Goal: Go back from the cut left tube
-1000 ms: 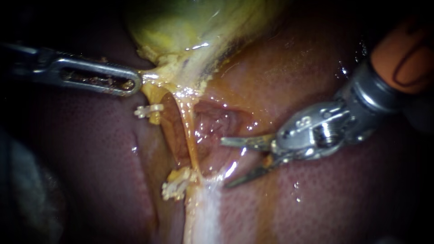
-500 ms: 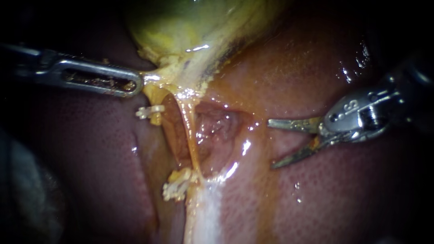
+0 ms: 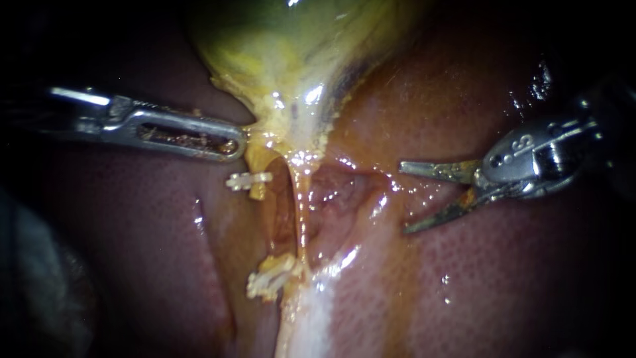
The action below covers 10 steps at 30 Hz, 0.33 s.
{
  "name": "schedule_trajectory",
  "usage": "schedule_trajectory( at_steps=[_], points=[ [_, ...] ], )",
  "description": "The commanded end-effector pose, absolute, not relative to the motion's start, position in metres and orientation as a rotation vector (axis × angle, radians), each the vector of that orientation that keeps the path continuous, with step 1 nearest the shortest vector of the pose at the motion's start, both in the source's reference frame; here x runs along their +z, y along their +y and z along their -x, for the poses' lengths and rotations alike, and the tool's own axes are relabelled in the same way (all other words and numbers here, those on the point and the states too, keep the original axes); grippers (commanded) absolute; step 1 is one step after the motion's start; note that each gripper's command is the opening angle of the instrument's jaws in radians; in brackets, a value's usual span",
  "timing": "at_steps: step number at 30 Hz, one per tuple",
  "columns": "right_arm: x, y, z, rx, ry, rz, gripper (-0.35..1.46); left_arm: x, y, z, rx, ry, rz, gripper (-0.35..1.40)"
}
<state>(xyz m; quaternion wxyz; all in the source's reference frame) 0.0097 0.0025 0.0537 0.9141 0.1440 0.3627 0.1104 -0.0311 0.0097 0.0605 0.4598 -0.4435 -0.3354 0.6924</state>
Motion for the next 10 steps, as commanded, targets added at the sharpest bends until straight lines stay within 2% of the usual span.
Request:
schedule_trajectory(
  at_steps=[1,10],
  points=[
    [0.0538,0.0025,-0.0097,0.227,0.747,-0.297,1.45,0.0605,0.0096,0.0312,1.705,-0.826,1.09,-0.35],
    [0.0537,0.0025,-0.0098,0.222,0.748,-0.308,1.45,0.0604,0.0096,0.0311,1.705,-0.827,1.09,-0.35]
  ],
)
